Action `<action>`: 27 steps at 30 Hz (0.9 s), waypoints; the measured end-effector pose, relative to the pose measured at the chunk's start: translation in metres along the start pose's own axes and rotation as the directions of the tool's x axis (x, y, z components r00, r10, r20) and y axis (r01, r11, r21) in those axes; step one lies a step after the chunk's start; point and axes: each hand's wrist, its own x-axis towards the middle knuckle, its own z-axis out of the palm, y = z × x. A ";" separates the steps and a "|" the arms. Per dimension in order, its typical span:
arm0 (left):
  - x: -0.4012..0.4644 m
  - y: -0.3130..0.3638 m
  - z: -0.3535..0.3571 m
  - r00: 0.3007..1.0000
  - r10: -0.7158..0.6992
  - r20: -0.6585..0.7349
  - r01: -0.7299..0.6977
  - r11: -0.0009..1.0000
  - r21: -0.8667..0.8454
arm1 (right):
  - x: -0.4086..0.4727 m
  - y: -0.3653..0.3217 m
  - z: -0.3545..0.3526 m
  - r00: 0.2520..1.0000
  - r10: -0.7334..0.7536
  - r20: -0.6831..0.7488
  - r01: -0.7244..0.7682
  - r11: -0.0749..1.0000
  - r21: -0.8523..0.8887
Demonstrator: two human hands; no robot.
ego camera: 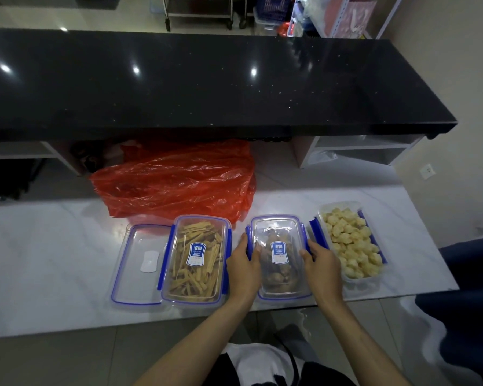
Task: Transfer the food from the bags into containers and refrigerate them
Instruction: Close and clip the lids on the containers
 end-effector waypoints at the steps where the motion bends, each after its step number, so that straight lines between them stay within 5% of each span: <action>1: 0.001 -0.001 0.001 1.000 -0.004 0.001 0.004 1.000 0.000 | 0.000 -0.003 -0.001 1.000 0.001 0.002 -0.001 1.000 -0.008; 6: 0.002 -0.001 0.001 1.000 0.002 0.016 -0.003 0.999 0.035 | -0.005 -0.013 -0.001 0.999 0.000 -0.038 -0.001 0.999 -0.033; 10: 0.002 0.009 -0.008 0.985 0.021 0.171 -0.034 0.997 0.070 | -0.015 -0.016 0.005 0.999 -0.026 0.036 0.024 0.999 0.043; 15: -0.001 0.034 -0.061 0.954 0.156 0.257 -0.206 0.962 0.181 | -0.028 -0.027 0.008 0.933 -0.348 0.094 0.358 0.925 -0.128; 20: -0.002 0.033 -0.138 0.933 0.351 0.078 -0.355 0.866 0.352 | -0.036 -0.068 0.022 0.804 -0.520 0.287 0.580 0.791 -0.193; 27: 0.004 -0.058 -0.233 0.933 0.200 -0.299 -0.002 0.835 0.551 | -0.063 -0.103 0.061 0.554 -0.655 0.514 0.799 0.592 -0.106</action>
